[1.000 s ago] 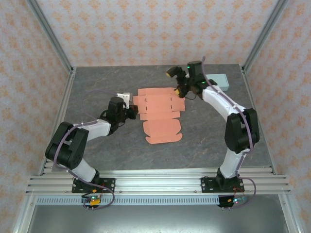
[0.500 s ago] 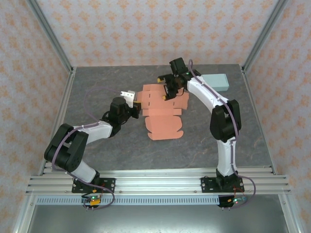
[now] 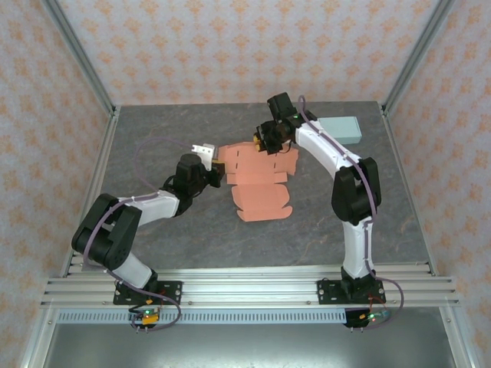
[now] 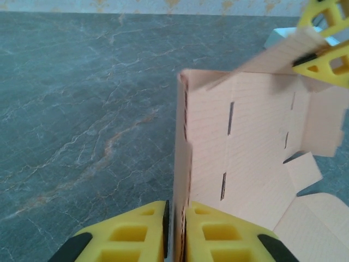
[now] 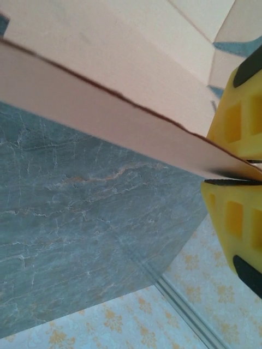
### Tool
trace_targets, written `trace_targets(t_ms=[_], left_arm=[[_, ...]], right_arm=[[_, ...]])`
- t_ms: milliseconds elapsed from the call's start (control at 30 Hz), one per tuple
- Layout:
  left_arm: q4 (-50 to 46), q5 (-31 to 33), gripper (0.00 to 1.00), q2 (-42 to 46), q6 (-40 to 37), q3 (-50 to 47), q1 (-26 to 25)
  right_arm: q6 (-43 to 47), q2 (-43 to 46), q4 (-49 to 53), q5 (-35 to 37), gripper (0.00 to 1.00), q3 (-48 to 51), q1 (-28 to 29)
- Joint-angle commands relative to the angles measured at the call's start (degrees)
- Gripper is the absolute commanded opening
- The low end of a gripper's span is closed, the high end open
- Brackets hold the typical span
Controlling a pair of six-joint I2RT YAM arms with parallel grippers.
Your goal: Fold the paper box
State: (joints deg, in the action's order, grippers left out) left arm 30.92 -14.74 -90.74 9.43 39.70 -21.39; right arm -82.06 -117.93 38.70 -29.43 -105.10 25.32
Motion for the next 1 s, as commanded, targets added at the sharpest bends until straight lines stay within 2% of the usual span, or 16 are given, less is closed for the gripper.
trace_targets(t_ms=[0,100,167,367,533,733,967], left_arm=[[-1.9,4.2,0.18,-1.4,3.3,2.4,0.3],[-1.8,3.4,0.33,-1.6,7.2,3.2,1.1],[-1.2,1.6,0.36,-1.6,9.4,3.7,1.7],[-5.2,-1.4,0.37,-1.4,10.7,6.5,2.8],[-8.8,-7.2,0.38,-2.5,6.9,9.5,2.7],[-11.5,-5.8,0.38,-3.4,1.1,11.0,0.4],[-13.5,-4.8,0.38,-7.9,-0.2,13.0,0.0]], right_arm=[[0.1,4.5,-5.6,1.5,0.14,6.3,0.0],[0.2,6.6,-14.8,0.5,0.13,13.5,0.0],[3.9,7.2,-19.1,0.0,0.13,16.0,-0.1],[12.7,11.0,-37.1,-0.2,0.1,25.3,-0.1],[13.7,11.8,-42.2,-2.0,0.11,29.2,-0.1],[10.3,10.4,-47.0,-2.7,0.1,31.3,0.1],[9.7,10.7,-48.0,-3.2,0.09,32.5,0.3]])
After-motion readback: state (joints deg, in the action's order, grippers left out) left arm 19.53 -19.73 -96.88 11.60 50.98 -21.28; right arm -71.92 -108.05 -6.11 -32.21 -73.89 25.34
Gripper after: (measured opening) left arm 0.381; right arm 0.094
